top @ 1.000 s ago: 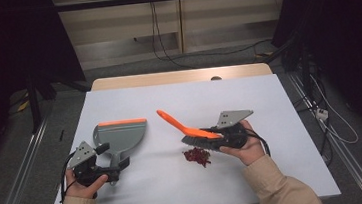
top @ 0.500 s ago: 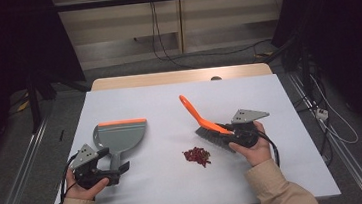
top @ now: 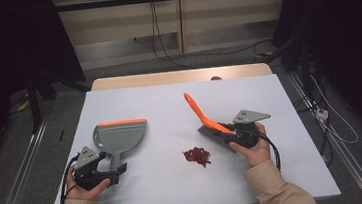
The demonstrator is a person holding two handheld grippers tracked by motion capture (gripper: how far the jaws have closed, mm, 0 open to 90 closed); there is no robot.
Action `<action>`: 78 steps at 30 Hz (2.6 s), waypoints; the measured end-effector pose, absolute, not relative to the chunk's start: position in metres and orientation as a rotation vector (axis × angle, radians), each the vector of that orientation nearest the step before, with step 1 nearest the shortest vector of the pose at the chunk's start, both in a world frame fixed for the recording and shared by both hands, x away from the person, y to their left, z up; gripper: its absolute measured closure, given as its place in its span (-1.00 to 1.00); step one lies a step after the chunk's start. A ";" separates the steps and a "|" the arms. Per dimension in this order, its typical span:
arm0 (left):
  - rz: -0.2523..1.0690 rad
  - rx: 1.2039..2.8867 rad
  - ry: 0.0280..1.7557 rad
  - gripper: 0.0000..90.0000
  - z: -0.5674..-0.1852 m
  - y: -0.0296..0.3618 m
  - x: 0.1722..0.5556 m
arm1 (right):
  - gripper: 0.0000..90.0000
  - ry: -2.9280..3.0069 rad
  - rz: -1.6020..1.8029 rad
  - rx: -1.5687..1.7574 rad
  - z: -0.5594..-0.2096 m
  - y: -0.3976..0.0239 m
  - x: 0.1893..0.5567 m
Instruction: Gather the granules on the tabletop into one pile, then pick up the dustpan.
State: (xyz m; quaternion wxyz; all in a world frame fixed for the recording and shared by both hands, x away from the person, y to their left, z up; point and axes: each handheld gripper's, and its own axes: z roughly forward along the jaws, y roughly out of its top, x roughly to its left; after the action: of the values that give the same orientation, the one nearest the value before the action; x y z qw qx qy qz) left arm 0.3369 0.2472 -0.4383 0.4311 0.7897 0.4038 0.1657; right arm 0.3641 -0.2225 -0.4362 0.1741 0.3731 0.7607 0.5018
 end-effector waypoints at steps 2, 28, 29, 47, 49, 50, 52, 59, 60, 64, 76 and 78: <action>0.416 1.967 1.018 -0.80 -0.438 0.249 0.337 | 0.58 2.153 1.417 1.061 -0.436 -0.223 0.364; 0.436 1.936 1.224 -0.69 -0.441 0.249 0.348 | 0.58 2.136 1.415 1.046 -0.435 -0.221 0.360; 0.433 1.946 1.232 -0.68 -0.442 0.248 0.349 | 0.58 2.138 1.412 1.044 -0.435 -0.221 0.360; 0.394 2.056 1.264 0.11 -0.438 0.248 0.374 | 0.58 2.157 1.369 1.064 -0.440 -0.223 0.359; 0.383 2.080 1.268 0.26 -0.439 0.245 0.378 | 0.58 2.159 1.364 1.066 -0.440 -0.223 0.359; 0.375 2.087 1.275 0.28 -0.441 0.243 0.380 | 0.58 2.163 1.362 1.064 -0.440 -0.223 0.359; 0.389 2.097 1.269 0.39 -0.442 0.241 0.381 | 0.58 2.168 1.360 1.065 -0.441 -0.222 0.360; 0.382 2.089 1.238 0.41 -0.438 0.246 0.381 | 0.58 2.157 1.373 1.072 -0.441 -0.223 0.360; 0.382 2.093 1.225 0.41 -0.436 0.247 0.380 | 0.58 2.153 1.374 1.076 -0.441 -0.224 0.359; 0.374 2.109 1.153 0.41 -0.428 0.247 0.375 | 0.58 2.141 1.379 1.083 -0.441 -0.225 0.360; 0.272 2.168 0.931 0.41 -0.413 0.237 0.355 | 0.58 2.124 1.376 1.098 -0.442 -0.226 0.361; 0.269 2.183 0.910 0.41 -0.412 0.234 0.352 | 0.58 2.120 1.375 1.100 -0.442 -0.226 0.361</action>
State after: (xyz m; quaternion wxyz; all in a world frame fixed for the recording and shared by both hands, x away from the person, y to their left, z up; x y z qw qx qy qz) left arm 0.3518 0.2339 -0.4123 0.3717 0.8514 0.3548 0.1048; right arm 0.3608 -0.2258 -0.4421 0.1917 0.3919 0.7550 0.4895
